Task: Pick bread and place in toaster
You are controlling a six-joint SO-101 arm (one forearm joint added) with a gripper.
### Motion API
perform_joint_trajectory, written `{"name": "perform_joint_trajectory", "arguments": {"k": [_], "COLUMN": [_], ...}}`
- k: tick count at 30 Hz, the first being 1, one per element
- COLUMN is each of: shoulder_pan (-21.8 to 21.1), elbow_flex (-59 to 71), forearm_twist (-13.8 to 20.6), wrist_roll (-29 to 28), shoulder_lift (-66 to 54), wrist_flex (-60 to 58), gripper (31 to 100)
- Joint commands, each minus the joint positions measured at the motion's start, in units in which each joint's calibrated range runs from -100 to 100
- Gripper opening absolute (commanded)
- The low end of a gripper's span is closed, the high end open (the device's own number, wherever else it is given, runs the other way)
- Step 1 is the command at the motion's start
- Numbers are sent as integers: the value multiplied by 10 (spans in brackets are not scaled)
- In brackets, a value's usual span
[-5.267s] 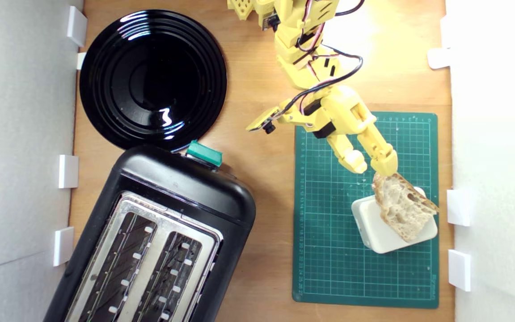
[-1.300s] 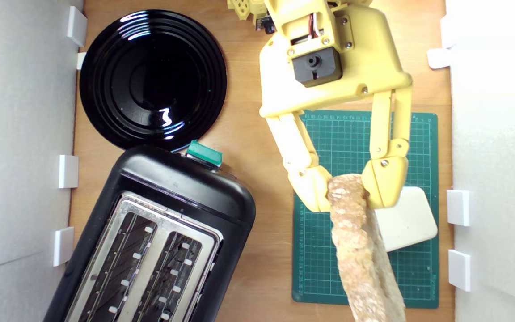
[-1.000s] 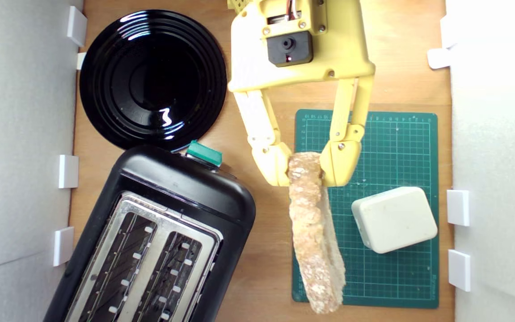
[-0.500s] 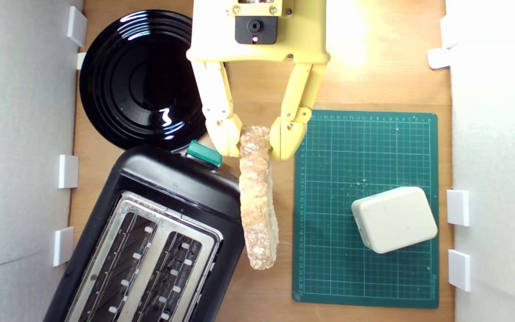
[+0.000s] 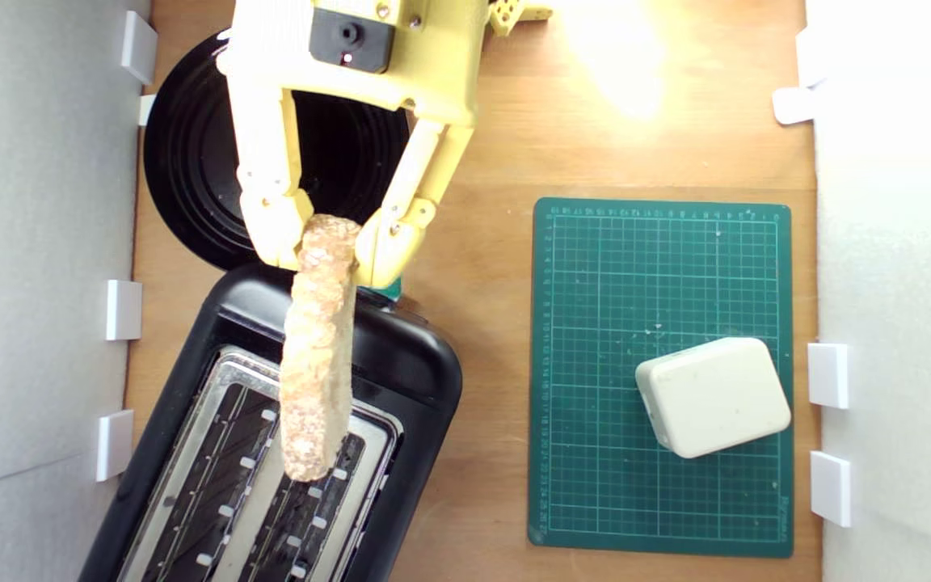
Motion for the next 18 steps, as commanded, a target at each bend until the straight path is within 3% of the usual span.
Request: {"name": "perform_joint_trajectory", "arguments": {"k": [1,8,18], "shoulder_pan": [6,3,4], "elbow_flex": [-51,-54,-55], "forearm_twist": [33,98,122], "wrist_roll": [-13,-32,-49], "shoulder_lift": [15,49,87], "wrist_flex": [2,1,-15], "gripper": [532,532,532]}}
